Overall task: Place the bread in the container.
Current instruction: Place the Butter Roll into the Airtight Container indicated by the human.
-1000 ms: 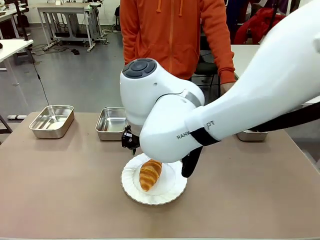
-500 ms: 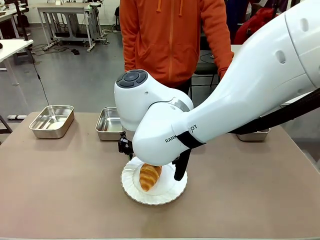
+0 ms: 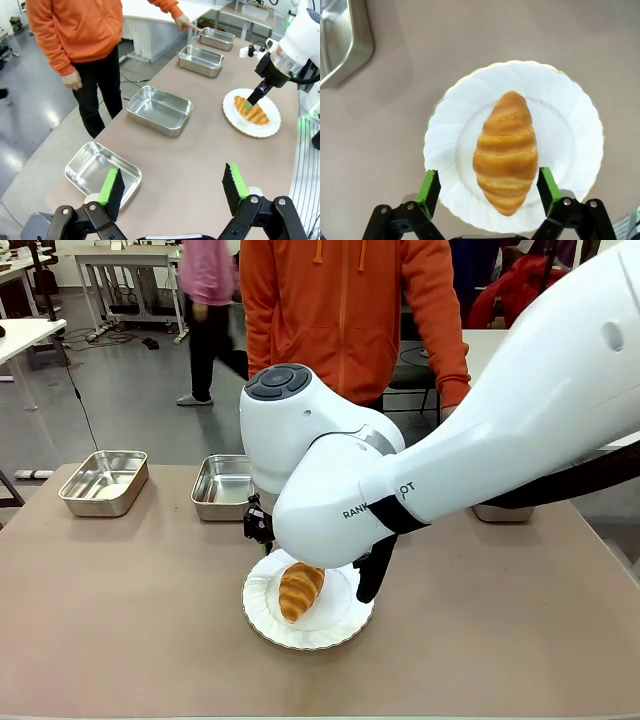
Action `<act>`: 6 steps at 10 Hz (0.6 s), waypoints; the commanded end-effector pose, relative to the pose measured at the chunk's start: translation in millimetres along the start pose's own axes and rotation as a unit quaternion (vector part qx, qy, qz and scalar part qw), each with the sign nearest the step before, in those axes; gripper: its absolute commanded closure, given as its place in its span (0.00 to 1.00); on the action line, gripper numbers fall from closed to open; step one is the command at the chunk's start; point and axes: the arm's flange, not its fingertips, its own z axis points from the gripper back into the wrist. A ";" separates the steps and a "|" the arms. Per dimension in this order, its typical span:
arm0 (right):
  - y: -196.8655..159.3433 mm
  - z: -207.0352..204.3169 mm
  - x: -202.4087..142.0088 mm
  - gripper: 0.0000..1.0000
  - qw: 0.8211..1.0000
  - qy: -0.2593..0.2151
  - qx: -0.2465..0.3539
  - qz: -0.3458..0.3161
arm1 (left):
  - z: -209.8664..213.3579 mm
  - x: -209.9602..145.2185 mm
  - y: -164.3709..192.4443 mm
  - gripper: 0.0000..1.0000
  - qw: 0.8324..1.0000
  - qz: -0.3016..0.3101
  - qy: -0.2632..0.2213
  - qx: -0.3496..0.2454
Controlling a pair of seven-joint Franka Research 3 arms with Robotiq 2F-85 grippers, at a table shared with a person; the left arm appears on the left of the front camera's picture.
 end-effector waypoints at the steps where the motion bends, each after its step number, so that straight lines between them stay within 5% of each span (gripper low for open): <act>1: -9.8 0.2 -5.4 0.00 1.000 0.011 -0.007 -0.026 | 0.6 0.9 -1.0 0.00 1.000 -0.006 -0.008 -0.002; 6: -13.7 -26.9 -4.1 0.00 0.999 0.034 -0.012 -0.027 | 0.6 0.9 -1.0 0.00 1.000 -0.006 -0.008 -0.002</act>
